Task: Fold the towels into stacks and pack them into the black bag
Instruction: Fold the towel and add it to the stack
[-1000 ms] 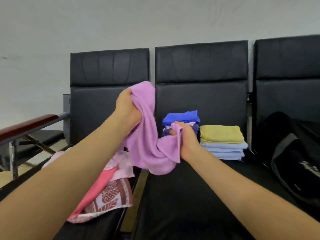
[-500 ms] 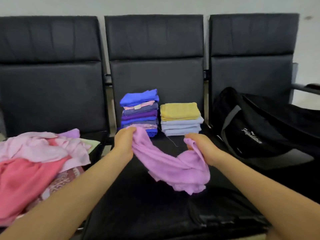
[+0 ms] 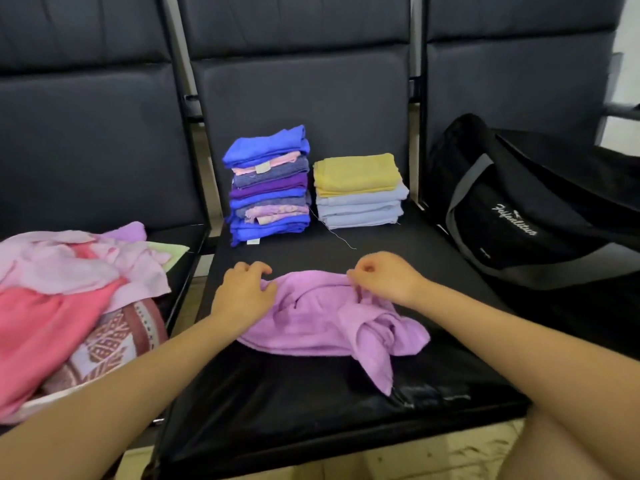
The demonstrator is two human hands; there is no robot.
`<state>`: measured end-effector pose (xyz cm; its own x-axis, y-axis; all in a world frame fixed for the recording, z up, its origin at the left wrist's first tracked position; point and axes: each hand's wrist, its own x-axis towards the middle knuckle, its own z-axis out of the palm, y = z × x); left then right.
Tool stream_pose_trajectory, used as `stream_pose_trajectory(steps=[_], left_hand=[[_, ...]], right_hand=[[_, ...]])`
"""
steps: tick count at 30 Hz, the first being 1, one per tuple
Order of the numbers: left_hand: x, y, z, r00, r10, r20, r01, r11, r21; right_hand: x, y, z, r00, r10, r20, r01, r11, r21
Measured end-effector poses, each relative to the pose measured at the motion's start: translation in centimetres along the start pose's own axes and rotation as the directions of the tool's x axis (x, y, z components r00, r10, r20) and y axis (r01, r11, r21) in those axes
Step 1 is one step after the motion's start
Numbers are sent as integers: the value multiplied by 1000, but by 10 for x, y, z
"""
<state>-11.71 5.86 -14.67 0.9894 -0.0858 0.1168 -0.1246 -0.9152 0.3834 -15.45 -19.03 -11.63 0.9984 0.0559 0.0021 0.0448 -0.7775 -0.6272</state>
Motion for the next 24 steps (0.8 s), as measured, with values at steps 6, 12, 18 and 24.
stream_pose_trajectory(steps=[6, 12, 18, 24], left_hand=[[18, 13, 14, 995, 90, 47, -87, 994, -63], [30, 23, 16, 967, -141, 210, 153, 987, -42], [25, 44, -14, 946, -245, 212, 280, 291, -915], [16, 41, -46, 967, -181, 179, 170, -66, -983]], right_hand=[[18, 22, 5, 953, 303, 23, -298, 947, -122], [26, 31, 16, 953, 228, 197, -274, 928, 253], [37, 19, -11, 994, 99, 55, -103, 583, 806], [48, -16, -26, 995, 55, -84, 42, 525, 850]])
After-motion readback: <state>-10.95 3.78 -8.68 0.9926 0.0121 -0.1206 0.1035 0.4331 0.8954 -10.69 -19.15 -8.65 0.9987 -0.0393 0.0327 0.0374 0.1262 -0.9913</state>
